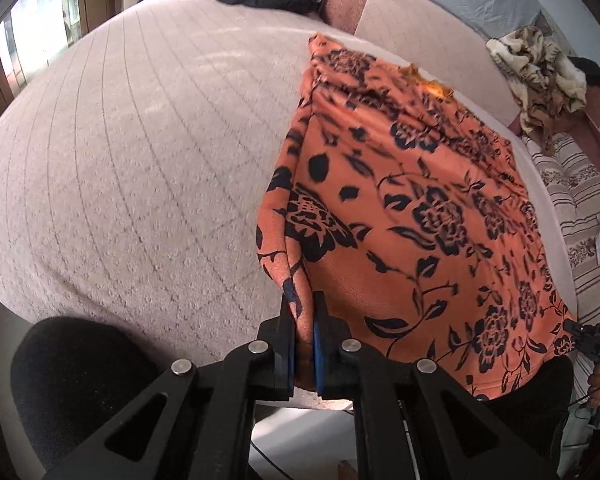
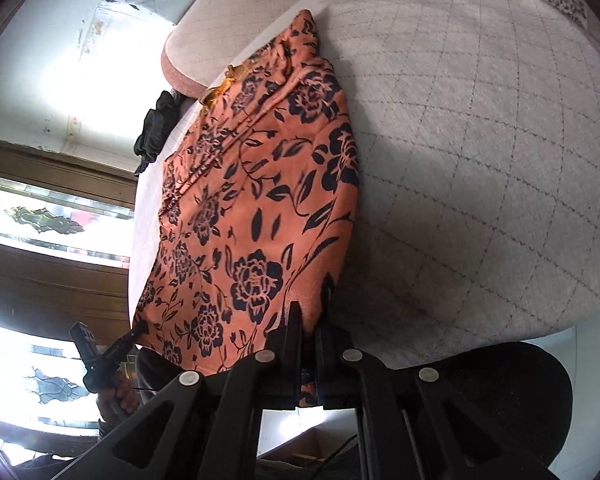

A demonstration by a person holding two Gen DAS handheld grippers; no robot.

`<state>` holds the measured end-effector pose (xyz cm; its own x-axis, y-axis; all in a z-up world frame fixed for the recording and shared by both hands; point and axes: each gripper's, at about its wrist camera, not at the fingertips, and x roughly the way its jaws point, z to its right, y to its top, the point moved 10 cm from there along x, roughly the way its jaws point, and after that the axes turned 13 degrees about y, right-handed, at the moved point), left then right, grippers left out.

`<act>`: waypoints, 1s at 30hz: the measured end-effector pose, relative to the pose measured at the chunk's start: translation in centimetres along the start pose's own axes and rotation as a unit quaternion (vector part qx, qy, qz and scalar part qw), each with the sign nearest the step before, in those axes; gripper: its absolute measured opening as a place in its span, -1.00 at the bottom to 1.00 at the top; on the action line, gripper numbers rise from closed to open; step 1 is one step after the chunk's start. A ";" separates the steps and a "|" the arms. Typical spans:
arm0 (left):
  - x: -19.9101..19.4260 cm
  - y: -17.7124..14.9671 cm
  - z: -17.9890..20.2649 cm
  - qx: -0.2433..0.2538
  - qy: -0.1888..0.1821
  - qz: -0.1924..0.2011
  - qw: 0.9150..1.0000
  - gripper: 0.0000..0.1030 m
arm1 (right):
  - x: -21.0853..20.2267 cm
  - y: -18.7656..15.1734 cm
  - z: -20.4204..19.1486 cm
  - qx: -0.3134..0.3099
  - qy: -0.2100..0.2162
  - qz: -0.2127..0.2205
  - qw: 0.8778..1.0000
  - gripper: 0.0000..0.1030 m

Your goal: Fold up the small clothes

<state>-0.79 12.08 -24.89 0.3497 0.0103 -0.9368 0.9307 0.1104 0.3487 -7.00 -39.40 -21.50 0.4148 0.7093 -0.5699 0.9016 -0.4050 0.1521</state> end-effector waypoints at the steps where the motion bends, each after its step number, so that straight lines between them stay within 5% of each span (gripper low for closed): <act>1: 1.2 -0.6 -0.1 -0.004 0.003 -0.014 1.000 -0.86 | 0.8 -0.3 1.1 0.014 -0.005 -0.011 1.000 -0.90; 5: 0.0 -0.3 0.1 0.000 0.003 0.012 1.000 -0.84 | 2.3 -0.8 3.5 0.052 -0.001 -0.012 0.999 -0.84; 30: 0.6 -0.2 0.0 0.006 -0.007 0.004 1.000 -0.85 | 1.9 -0.3 3.5 0.055 0.003 -0.007 0.998 -0.86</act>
<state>-0.79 12.09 -25.48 0.3592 -0.0028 -0.9333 0.9289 0.0980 0.3572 -6.93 -39.93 -25.51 0.4033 0.7189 -0.5661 0.8886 -0.4553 0.0549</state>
